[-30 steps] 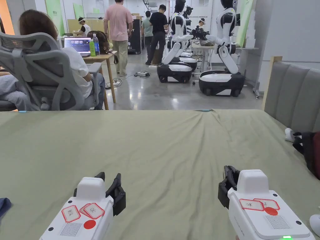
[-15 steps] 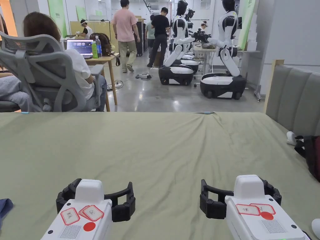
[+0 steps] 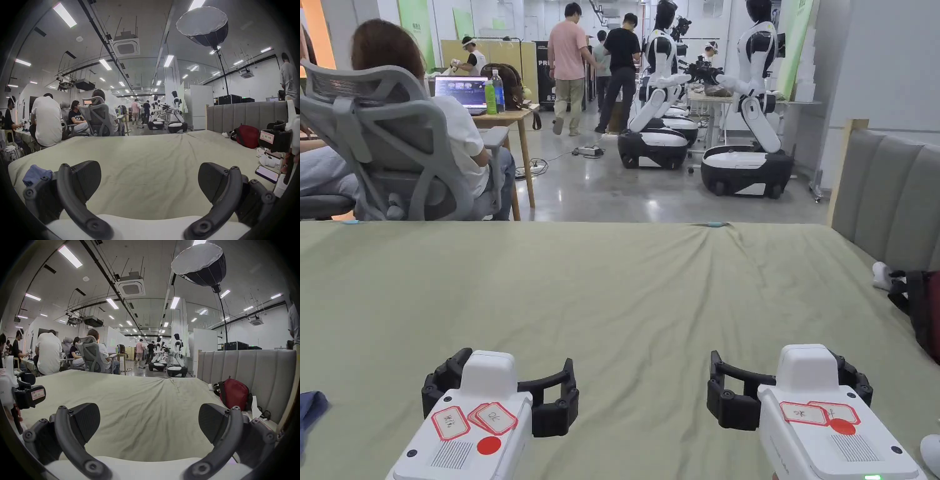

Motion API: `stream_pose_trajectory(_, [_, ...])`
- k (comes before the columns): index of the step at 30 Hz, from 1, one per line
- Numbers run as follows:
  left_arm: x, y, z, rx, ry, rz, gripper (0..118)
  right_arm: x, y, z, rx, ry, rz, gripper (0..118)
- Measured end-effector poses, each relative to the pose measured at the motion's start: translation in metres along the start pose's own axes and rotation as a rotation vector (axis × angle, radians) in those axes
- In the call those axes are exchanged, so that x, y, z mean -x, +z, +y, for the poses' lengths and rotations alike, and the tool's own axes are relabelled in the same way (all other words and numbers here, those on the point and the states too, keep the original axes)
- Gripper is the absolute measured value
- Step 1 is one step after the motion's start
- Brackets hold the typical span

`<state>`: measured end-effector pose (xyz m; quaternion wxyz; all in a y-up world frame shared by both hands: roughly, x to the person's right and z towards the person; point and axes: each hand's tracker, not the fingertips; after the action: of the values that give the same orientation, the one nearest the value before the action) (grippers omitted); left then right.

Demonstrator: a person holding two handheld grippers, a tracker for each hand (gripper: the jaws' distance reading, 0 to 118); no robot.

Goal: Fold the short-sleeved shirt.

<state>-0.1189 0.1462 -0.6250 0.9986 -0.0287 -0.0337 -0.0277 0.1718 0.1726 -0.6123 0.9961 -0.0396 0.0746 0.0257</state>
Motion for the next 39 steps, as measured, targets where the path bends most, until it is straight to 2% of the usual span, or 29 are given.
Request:
stream_pose_trajectory(25, [-0.001,0.008,0.001,0.001,-0.005,0.021,118,-0.014,-0.008,-0.008,0.005,-0.014,-0.031,118])
stream_pose_trajectory(39, [0.000,0.010,0.000,0.001,0.011,0.036,118,-0.007,-0.004,-0.012,0.005,-0.017,-0.062,118])
